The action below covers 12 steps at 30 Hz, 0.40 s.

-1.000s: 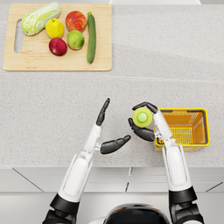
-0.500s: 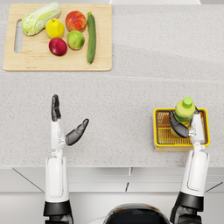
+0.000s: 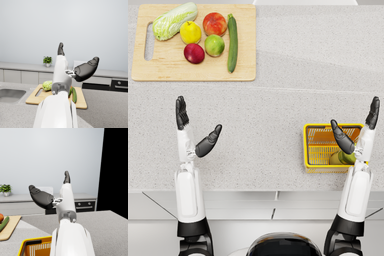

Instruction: Pick up the green tea and place it into the yellow basket

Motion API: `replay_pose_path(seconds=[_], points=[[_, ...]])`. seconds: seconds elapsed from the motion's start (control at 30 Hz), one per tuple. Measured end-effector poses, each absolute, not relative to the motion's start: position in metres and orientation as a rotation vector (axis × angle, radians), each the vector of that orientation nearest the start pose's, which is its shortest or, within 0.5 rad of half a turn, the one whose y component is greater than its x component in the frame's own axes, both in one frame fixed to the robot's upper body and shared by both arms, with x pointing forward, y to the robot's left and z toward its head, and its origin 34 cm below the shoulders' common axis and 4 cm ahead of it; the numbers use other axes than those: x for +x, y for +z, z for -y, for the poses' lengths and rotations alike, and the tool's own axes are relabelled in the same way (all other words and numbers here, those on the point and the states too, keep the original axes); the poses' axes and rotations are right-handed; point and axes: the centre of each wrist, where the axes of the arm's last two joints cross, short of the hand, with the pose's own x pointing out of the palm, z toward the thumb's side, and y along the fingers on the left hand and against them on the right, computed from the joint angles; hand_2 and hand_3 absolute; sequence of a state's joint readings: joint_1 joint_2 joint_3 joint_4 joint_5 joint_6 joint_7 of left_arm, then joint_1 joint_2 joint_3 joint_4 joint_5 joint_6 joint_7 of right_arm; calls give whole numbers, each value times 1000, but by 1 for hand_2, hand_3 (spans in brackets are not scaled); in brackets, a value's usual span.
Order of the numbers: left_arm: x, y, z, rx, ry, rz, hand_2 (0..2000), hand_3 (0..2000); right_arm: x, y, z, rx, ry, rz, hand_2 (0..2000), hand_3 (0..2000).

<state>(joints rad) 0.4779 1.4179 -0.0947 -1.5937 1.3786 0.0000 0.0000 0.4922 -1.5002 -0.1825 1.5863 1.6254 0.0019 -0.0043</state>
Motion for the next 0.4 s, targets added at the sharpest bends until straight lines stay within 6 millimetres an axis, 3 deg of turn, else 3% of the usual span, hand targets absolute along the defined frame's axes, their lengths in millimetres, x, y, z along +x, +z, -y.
replay_pose_path(seconds=[0.4], points=[[302,245,-254,316,-1412,431,0,0,303,242,243,-421,1340,299,0,0]])
